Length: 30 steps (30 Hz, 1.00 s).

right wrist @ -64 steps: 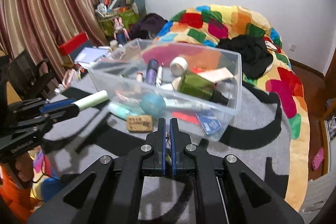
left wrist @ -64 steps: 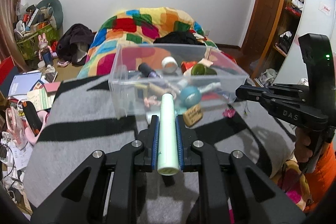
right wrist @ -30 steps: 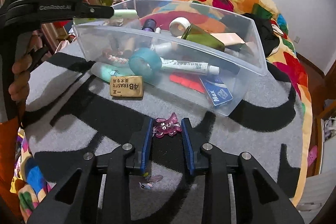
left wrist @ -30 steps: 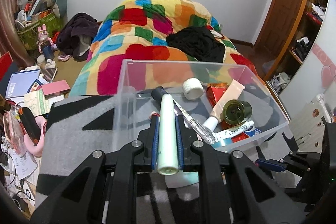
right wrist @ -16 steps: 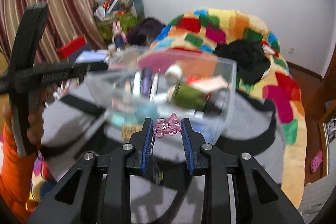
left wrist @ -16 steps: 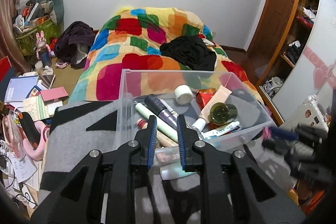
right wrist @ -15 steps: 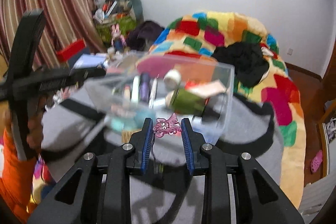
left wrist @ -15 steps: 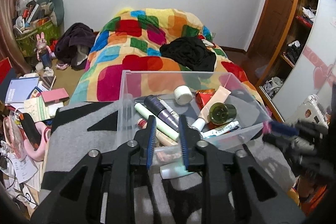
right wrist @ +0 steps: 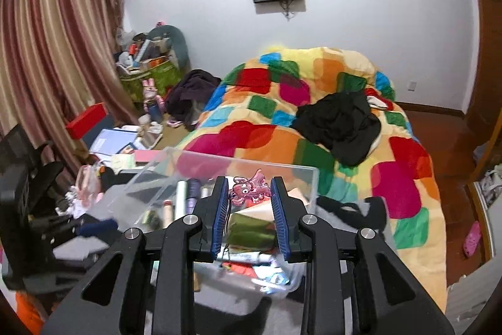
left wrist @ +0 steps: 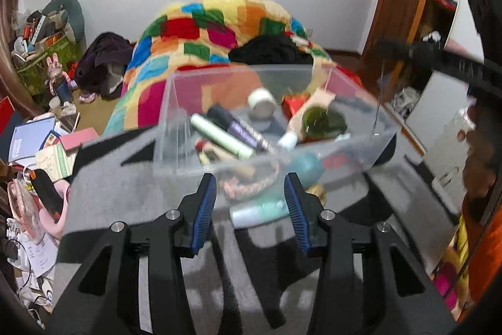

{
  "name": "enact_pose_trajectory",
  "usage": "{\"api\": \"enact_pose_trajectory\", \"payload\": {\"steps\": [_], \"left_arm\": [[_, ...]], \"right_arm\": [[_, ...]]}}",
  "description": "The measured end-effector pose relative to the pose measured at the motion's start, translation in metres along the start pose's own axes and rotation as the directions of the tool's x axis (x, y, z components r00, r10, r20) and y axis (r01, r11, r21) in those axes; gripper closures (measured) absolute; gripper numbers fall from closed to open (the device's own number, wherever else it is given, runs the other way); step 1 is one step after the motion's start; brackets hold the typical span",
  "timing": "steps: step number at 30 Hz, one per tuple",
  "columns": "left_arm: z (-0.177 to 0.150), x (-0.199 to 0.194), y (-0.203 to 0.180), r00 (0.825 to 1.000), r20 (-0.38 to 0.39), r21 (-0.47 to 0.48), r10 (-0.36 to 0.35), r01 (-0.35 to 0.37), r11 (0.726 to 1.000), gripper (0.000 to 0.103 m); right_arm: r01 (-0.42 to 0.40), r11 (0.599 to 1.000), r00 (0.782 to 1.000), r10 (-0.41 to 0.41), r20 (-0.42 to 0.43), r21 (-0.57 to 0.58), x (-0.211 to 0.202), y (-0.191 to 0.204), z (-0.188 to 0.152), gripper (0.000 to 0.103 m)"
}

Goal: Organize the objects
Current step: 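Carry the keychain and green tube over the box and open both tools, then grasp the beige eraser block with the right tool while the left grasps the teal bottle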

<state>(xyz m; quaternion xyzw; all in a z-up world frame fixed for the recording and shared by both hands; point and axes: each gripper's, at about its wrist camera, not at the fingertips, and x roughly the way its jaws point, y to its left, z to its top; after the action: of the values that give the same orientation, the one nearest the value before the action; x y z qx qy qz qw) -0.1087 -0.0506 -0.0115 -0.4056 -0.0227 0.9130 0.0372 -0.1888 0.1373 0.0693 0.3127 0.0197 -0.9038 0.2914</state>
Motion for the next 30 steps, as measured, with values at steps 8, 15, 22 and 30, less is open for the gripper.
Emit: {"api": "enact_pose_trajectory", "payload": {"steps": [8,15,22,30], "left_arm": [[-0.008,0.035,-0.007,0.993,-0.119,0.035,-0.018,0.022,0.999,0.051],[-0.008,0.049,-0.011,0.986,-0.164,0.038,-0.03,0.037,0.999,0.047],[-0.016,0.044,-0.012,0.982,-0.172,0.025,-0.081,0.087,0.996,0.051],[-0.04,0.021,-0.037,0.977,-0.175,0.103,-0.119,0.139,0.985,0.057]], "right_arm": [[0.018,0.999,0.99,-0.013,-0.143,0.036,0.042,-0.019,-0.022,0.078],[-0.01,1.0,0.976,0.004,-0.217,-0.028,0.049,-0.011,-0.045,0.075],[-0.039,0.998,0.986,0.031,-0.166,-0.049,0.019,-0.004,-0.055,0.054],[-0.108,0.983,0.979,0.079,-0.188,-0.15,0.001,0.024,-0.082,0.049]]}}
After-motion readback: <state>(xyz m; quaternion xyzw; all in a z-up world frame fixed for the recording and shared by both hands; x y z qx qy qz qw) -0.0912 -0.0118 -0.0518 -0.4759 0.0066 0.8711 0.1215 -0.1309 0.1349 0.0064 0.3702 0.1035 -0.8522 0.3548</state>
